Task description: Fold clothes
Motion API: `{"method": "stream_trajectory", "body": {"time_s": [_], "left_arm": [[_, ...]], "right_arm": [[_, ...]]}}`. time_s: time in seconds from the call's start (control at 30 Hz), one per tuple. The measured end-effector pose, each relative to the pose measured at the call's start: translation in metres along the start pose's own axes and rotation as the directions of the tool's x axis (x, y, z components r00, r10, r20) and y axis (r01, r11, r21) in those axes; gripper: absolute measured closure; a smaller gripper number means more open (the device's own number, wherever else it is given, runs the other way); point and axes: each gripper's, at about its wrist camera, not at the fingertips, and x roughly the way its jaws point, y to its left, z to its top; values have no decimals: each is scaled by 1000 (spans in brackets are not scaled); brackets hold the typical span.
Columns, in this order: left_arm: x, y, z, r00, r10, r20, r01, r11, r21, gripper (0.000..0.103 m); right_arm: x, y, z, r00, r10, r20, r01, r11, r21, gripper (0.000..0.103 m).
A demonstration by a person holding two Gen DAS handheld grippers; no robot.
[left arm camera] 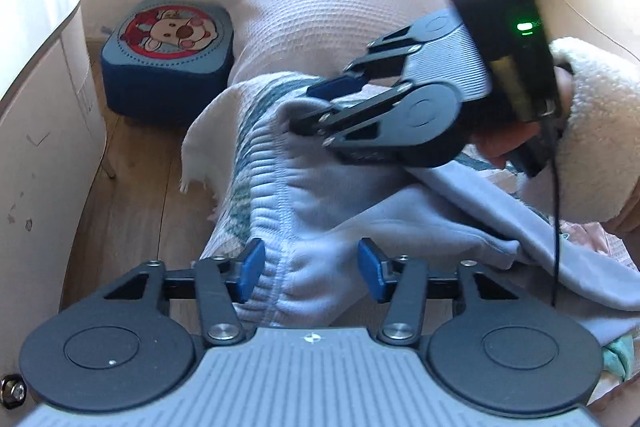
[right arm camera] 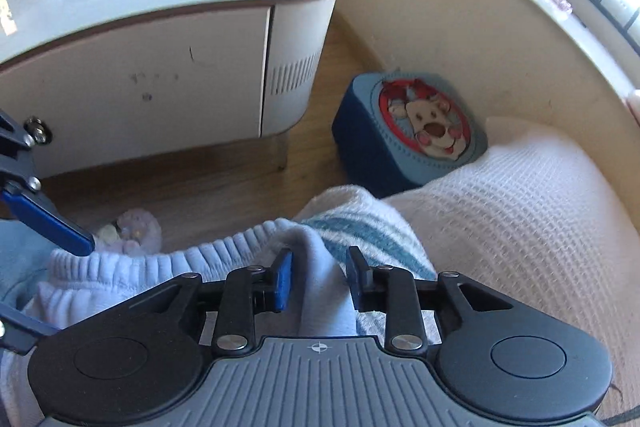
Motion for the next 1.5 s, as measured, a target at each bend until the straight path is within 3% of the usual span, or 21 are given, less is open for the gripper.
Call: {"method": "stream_trajectory", "body": {"time_s": [0.03,0.1,0.37,0.47,0.5,0.6,0.77,0.87,0.97,1.17,1.5], "left_arm": [[3,0,0,1000,1,-6,-1,1000,-3,65],[8,-1,1,1000,3,-17,-3,1000,-8,69],[22,5,3,999,4,-37,-5,1000,-24,72],[36,-2,4,991,120,-56,-118,992,47,71],[43,-1,4,987,146,-69,-143,989,48,70],[52,15,7,989,117,-95,-121,992,-34,68],[27,34,0,990,116,-77,-123,988,-88,66],[5,39,-7,978,203,-54,-206,976,-66,66],[-8,50,-14,974,220,-54,-225,970,-88,66],[-29,69,-25,964,265,-28,-267,956,-120,64],[-43,84,-32,957,288,-21,-288,946,-150,64]], "right_arm": [[0,0,0,1000,-2,-3,2,1000,9,92],[-5,-2,1,1000,-7,9,7,999,34,97],[-53,-16,5,988,-67,140,53,993,102,98],[-77,-19,8,976,-85,199,61,990,126,98],[-86,-18,9,973,-71,218,43,990,131,98],[-105,-3,8,971,-29,238,5,995,104,98],[-122,14,-2,964,39,262,-76,988,132,98],[-131,21,-5,957,89,276,-137,978,160,98],[-131,33,-7,947,165,275,-221,956,190,98],[-103,72,-15,946,239,220,-286,935,209,98],[-44,105,-23,945,303,123,-327,896,301,97]]}}
